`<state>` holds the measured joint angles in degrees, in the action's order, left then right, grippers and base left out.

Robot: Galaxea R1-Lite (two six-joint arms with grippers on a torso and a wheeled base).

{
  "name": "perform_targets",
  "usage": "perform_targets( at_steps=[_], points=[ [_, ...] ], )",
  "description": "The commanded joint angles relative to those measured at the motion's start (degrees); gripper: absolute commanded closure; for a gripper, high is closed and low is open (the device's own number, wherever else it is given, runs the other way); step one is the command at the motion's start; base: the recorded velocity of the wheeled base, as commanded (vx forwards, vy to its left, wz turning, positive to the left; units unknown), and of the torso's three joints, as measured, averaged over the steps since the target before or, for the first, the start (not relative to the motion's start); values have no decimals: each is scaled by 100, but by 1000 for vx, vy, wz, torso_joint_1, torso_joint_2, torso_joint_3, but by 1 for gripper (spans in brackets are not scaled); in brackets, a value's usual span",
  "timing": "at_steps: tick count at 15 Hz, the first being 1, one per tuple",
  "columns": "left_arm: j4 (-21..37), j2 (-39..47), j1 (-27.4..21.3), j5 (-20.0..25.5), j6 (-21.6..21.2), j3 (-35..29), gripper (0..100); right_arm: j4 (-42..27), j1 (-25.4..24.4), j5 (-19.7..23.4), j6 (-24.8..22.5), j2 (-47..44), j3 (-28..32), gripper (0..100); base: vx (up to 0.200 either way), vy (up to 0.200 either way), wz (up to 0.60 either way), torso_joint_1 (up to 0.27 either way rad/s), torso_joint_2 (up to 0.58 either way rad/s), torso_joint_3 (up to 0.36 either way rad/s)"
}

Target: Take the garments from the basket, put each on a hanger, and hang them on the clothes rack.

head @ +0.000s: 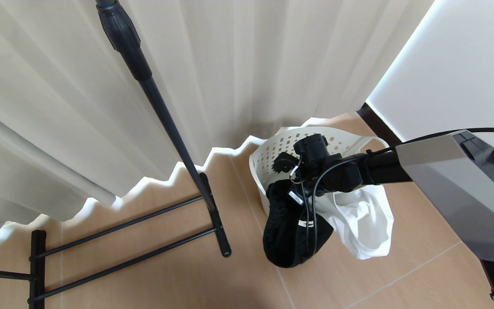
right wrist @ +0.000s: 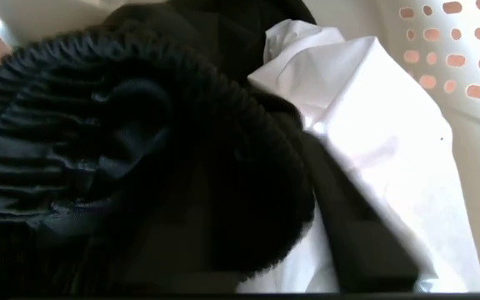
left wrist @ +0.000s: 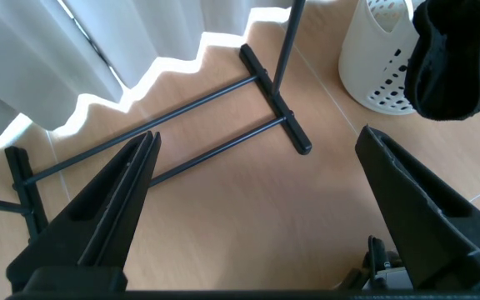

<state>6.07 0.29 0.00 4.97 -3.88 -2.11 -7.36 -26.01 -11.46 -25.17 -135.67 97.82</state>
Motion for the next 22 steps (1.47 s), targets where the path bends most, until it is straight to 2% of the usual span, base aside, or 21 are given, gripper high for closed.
perform_targets(
  at_steps=[1, 3, 6, 8, 10, 13, 14, 15, 17, 19, 20, 22],
  points=[
    [-1, -3, 0, 4, 1, 0, 0, 7, 0, 3, 4, 84, -96, 100, 0, 0, 0, 0, 0, 0],
    [-1, -3, 0, -5, 1, 0, 0, 16, -9, 30, 56, 445, -448, 100, 0, 0, 0, 0, 0, 0],
    [-1, -3, 0, 4, 1, 0, 0, 262, -193, 65, 531, 1394, -1371, 100, 0, 0, 0, 0, 0, 0],
    [-1, -3, 0, -5, 1, 0, 0, 1009, -448, 47, 1217, 2519, -2592, 100, 0, 0, 0, 0, 0, 0],
    [-1, -3, 0, -5, 1, 0, 0, 1747, -686, 38, 1612, 3416, -3375, 100, 0, 0, 0, 0, 0, 0],
    [-1, -3, 0, -5, 1, 0, 0, 2160, -1239, 56, 2236, 4646, -3893, 100, 0, 0, 0, 0, 0, 0],
    [-1, -3, 0, -5, 1, 0, 0, 2160, -1239, 56, 2236, 4646, -3893, 100, 0, 0, 0, 0, 0, 0],
    [-1, -3, 0, -5, 1, 0, 0, 2389, -1582, 74, 2790, 5349, -4201, 100, 0, 0, 0, 0, 0, 0],
    [-1, -3, 0, -5, 1, 0, 0, 2740, -1705, 153, 3220, 5982, -4763, 100, 0, 0, 0, 0, 0, 0],
    [-1, -3, 0, -40, 19, 0, 0, 3215, -1696, 249, 3194, 6158, -5229, 100, 0, 0, 0, 0, 0, 0],
    [-1, -3, 0, -58, 54, 0, 0, 3505, -1696, 276, 3159, 6105, -5273, 100, 0, 0, 0, 0, 0, 0],
    [-1, -3, 0, -32, 45, 0, 0, 3637, -1696, 285, 3159, 6061, -5299, 100, 0, 0, 0, 0, 0, 0]
  ],
)
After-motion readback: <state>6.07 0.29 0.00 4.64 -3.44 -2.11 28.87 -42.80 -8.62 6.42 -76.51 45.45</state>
